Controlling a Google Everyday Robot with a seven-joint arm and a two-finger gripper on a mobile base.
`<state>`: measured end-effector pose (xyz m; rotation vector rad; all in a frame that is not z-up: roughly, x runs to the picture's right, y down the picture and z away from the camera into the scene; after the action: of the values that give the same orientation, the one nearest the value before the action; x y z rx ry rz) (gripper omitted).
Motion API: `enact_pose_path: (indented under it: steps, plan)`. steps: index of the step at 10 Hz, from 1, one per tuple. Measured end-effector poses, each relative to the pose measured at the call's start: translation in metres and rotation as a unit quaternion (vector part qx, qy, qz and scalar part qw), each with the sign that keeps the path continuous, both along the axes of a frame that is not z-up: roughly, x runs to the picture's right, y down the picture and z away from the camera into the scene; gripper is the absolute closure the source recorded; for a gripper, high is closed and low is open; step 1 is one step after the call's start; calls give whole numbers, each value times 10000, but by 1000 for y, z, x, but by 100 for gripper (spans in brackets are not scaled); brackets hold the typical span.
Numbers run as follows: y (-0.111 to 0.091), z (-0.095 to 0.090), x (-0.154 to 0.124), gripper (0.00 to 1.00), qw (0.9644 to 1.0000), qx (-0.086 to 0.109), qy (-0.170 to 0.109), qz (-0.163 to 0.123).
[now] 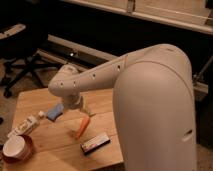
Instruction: Drag the pepper across the table
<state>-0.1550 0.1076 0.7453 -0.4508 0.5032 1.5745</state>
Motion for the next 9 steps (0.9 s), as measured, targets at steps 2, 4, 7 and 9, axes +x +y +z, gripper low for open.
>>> enact_pose_path:
  steps: [2,4,7,9]
  plan:
    - [-5,7,1,20,9994,-260,153,150]
    - [0,21,8,20,9967,-647,157,466]
    - [3,51,28,20,9910,-1017,12,870]
    - [7,69,43,20,9883,-1148,-95,1002]
